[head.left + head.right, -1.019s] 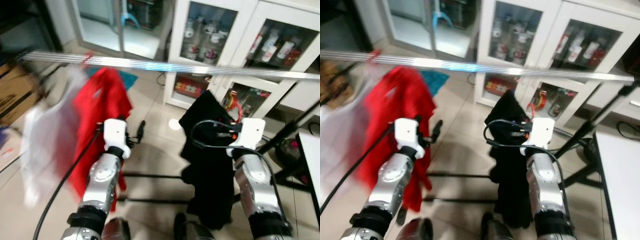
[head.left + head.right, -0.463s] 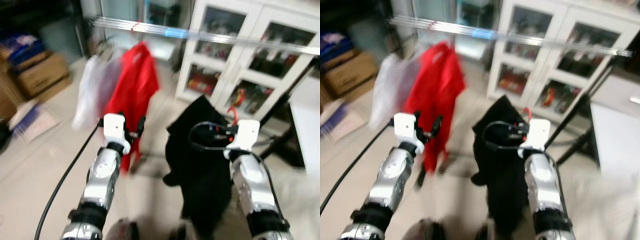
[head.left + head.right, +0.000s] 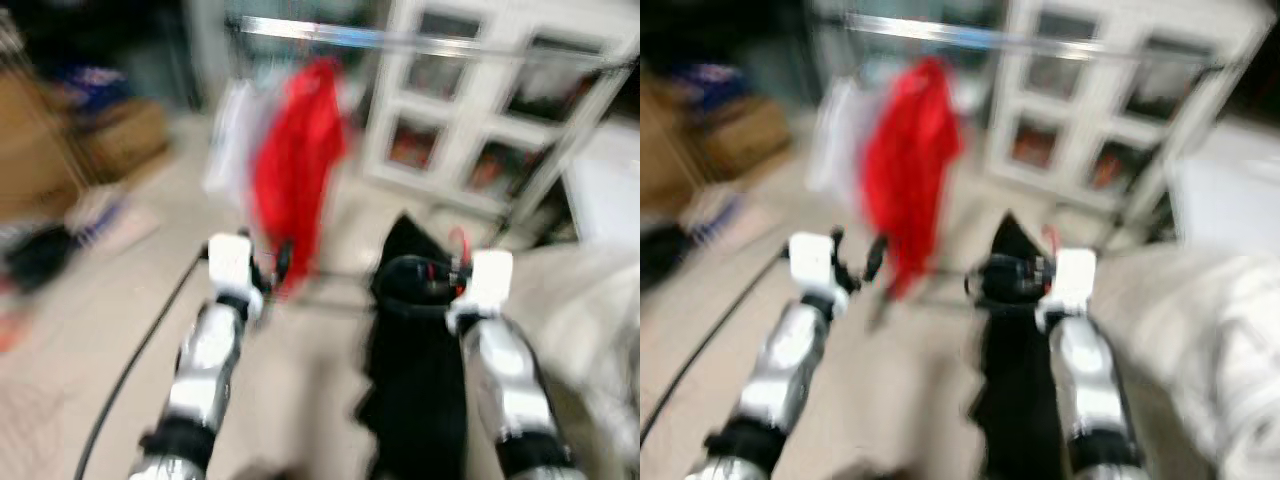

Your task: Hang hanger

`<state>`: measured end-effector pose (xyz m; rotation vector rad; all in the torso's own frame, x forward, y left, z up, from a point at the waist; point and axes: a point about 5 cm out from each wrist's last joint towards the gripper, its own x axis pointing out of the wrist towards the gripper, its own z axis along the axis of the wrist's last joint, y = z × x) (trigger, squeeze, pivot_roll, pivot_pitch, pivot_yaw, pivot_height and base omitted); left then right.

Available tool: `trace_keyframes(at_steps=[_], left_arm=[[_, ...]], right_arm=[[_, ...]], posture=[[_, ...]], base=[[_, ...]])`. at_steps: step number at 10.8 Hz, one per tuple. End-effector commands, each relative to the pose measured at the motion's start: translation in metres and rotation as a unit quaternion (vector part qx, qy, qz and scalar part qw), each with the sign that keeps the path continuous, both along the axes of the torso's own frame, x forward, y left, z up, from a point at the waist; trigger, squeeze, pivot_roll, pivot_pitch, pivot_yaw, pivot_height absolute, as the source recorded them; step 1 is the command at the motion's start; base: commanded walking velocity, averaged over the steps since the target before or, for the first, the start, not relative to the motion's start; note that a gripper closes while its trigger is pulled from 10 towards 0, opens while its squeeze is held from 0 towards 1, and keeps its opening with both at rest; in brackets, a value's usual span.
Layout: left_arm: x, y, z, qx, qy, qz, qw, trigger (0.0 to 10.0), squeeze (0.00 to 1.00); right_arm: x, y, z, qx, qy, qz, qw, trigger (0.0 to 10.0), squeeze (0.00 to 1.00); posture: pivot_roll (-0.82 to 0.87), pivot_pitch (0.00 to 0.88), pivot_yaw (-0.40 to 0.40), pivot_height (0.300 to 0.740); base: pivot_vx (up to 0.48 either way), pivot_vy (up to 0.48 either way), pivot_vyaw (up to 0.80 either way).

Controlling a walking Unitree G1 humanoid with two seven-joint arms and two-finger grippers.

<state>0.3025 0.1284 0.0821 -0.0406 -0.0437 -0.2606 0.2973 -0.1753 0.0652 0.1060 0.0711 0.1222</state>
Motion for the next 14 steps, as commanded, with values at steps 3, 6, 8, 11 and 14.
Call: trace_keyframes(at_steps=[3,6,8,11,14], left_arm=[[0.0,0.001,-0.001,0.024,0.004,-0.011,1.0,10.0,0.0],[-0.007,0.009,-0.008,0.04,0.014,-0.009,0.999,10.0,0.0],[-0.008,0.004,-0.01,0.033,0.018,-0.006,0.999,10.0,0.0],[-0.008,0.006,-0.01,0.039,0.018,-0.013,0.999,10.0,0.0],[-0.006,0.006,-0.009,0.04,0.016,-0.015,0.999,10.0,0.0]], right_arm=[[0.005,-0.008,0.0,0.004,0.003,-0.001,1.0,0.0,0.0],[0.005,-0.029,-0.002,-0.016,0.009,-0.02,1.0,0.0,0.0],[0.008,-0.025,-0.001,-0.021,0.009,-0.006,1.0,0.0,0.0],[0.011,-0.017,0.001,-0.019,0.0,0.013,1.0,0.0,0.0],[0.012,-0.01,0.005,-0.032,-0.009,0.039,0.999,0.0,0.0]], posture=[[-0.04,0.096,-0.028,0.74],[-0.03,0.1,-0.042,0.74],[-0.03,0.102,-0.049,0.74],[-0.03,0.095,-0.05,0.74],[-0.04,0.092,-0.054,0.74]], base=[[0.0,0.0,0.6],[0.0,0.0,0.58],[0.0,0.0,0.58],[0.0,0.0,0.57],[0.0,0.0,0.45]])
